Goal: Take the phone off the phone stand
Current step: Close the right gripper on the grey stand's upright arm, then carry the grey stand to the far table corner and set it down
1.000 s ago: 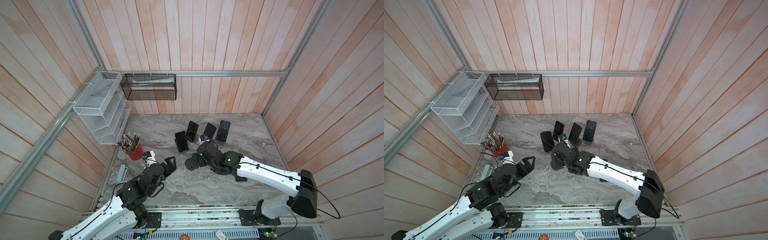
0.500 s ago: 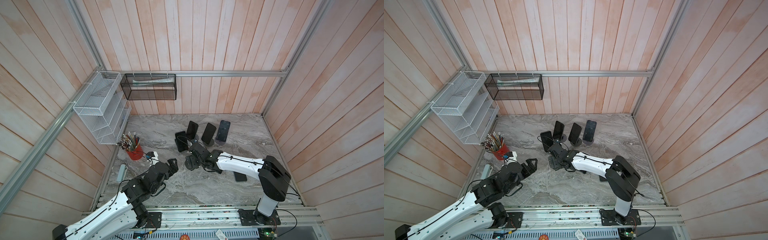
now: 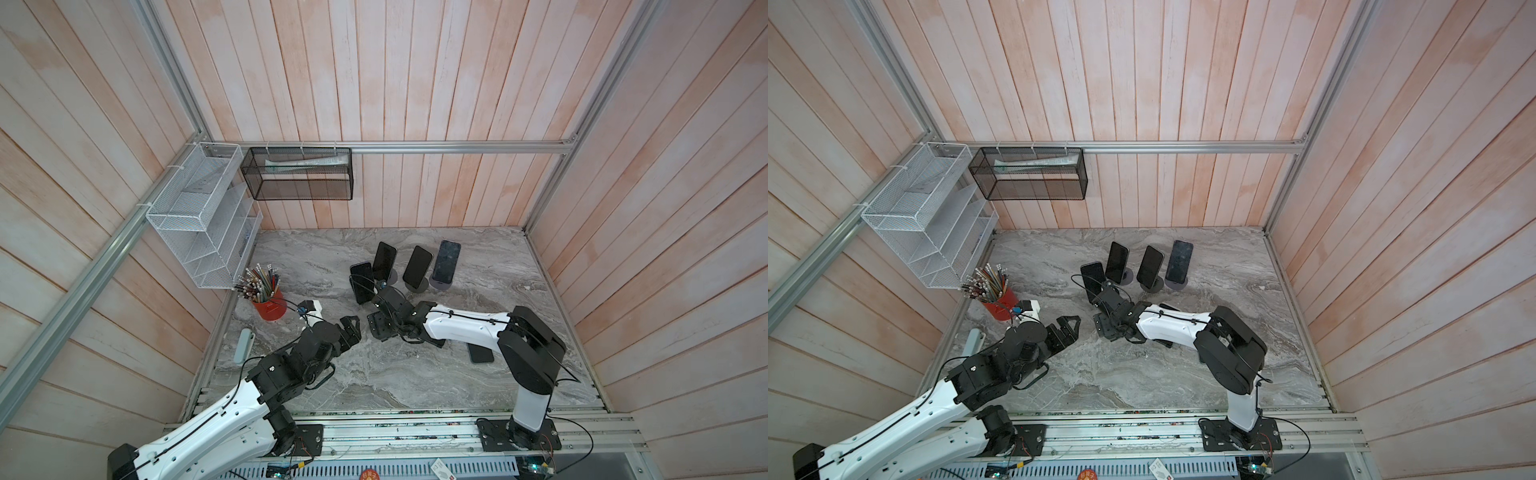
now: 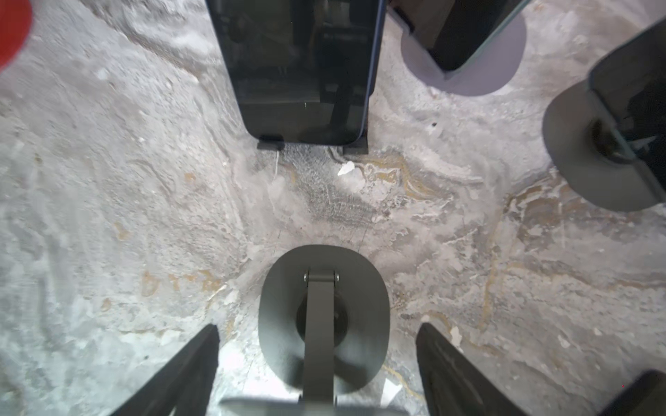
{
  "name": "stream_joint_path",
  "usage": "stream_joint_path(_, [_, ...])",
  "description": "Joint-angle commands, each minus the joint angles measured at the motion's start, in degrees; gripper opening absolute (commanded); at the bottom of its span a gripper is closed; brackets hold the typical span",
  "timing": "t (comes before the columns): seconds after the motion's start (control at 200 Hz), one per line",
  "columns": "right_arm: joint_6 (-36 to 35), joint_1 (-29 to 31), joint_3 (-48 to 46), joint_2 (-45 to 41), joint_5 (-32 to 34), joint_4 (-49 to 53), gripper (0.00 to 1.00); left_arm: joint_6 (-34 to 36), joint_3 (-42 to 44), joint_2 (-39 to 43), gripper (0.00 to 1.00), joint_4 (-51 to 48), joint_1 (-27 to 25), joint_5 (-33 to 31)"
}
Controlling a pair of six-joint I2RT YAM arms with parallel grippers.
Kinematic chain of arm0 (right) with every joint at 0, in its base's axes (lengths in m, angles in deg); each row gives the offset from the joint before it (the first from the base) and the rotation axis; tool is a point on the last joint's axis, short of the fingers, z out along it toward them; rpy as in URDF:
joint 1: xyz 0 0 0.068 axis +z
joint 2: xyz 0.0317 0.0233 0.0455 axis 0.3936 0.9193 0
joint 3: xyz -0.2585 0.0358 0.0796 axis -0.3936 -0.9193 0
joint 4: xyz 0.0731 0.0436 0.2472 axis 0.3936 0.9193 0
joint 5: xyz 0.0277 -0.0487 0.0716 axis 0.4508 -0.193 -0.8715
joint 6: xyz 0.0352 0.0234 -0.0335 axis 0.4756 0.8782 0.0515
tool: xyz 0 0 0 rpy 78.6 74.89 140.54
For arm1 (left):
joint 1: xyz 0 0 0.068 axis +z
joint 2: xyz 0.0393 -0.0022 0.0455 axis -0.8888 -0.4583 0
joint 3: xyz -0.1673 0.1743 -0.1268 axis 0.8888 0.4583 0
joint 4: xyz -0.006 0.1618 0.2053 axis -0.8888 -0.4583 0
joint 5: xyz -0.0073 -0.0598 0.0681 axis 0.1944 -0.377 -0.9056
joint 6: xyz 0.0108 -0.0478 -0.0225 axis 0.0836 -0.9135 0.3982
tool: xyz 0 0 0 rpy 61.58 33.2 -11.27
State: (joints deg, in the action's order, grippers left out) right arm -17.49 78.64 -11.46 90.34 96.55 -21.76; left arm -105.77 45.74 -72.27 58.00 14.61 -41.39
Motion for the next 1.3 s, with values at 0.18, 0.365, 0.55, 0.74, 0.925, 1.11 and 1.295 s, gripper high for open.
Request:
stream_joint_path(0.18, [2.70, 0.45, 1.34, 1.00, 0.86, 0.36, 0.64, 0.81, -1.27, 2.17, 0.97, -0.34, 0.24, 0.26])
stream_joint_path(0.365, [2.74, 0.88, 0.75, -2.03, 2.29, 0.75, 0.57, 0.94, -1.02, 3.23, 0.97, -1.10, 0.28, -0.27])
stream_joint_path(0.55, [1.07, 1.15, 1.18, -4.35, 3.58, 1.91, 0.55, 1.44, -1.11, 3.18, 0.97, -0.45, 0.31, -0.15])
stream_joint_path(0.74, [-1.22, 1.13, 4.22, -9.11, 8.75, 7.34, 0.54, 3.51, -3.57, 2.40, 0.97, 0.14, 0.31, -0.41])
stream_joint_path(0.925, [-3.72, 0.92, 5.52, -15.69, 13.45, 9.64, 0.54, 5.40, -4.96, 1.38, 0.97, 1.62, 0.31, -1.07])
stream_joint_path(1.11, [-6.61, -1.39, 11.73, -19.13, 17.47, 13.54, 0.54, 5.81, -5.05, 0.38, 0.97, 3.46, 0.39, -0.42])
stream_joint_path(1.295, [-8.86, -8.77, 14.04, -23.38, 16.63, 14.22, 0.53, 7.02, -4.72, -0.06, 0.97, 4.70, 0.50, -0.53])
